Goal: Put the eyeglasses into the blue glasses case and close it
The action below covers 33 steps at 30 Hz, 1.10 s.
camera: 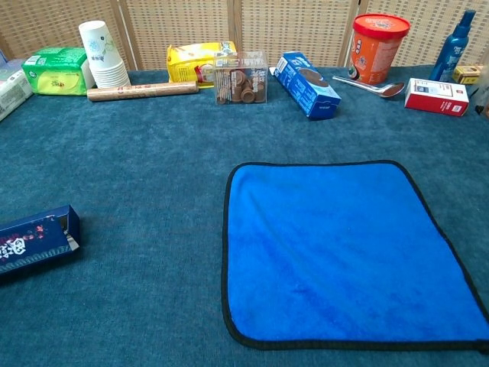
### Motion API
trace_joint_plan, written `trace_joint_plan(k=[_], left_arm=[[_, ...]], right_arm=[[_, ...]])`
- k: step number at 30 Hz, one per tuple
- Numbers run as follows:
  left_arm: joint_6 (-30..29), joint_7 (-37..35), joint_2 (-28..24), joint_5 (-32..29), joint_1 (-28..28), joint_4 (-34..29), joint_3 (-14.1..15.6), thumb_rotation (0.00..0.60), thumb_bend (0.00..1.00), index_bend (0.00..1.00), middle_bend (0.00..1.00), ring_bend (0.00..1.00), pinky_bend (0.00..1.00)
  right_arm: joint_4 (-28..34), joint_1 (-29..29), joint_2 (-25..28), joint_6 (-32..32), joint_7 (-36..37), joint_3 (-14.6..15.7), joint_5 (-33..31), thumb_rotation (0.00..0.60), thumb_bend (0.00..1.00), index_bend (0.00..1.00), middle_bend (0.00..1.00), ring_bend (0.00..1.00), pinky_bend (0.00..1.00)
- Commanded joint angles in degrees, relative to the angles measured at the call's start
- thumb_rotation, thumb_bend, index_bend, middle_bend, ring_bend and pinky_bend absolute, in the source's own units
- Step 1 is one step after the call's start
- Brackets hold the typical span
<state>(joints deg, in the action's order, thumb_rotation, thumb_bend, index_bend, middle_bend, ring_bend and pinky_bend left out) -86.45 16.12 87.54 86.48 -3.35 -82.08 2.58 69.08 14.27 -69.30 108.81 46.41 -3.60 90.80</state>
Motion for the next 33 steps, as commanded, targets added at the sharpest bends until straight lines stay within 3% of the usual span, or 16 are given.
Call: trace_joint_plan(k=[1,33], left_arm=[[0.44,0.16,0.05,-0.46,0.12,-0.07,-0.13,0.468,0.3,0.15,0.0,0.0,0.09],[4.86,-0.28,-0.77,-9.97,3.24,-1.93,-6.47,0.473,0.3,0.15,0.0,0.0,0.1]], right_arm=[[-0.07,0.06,-0.01,0.06,0.05,-0.03,-0.07,0.34,0.33,0.0,0.13,0.0,0.13],[-0.43,0.32,-0.08,0.16,0.3,-0.13,-0.24,0.342,0.33,0.0,0.13,0.0,0.13]])
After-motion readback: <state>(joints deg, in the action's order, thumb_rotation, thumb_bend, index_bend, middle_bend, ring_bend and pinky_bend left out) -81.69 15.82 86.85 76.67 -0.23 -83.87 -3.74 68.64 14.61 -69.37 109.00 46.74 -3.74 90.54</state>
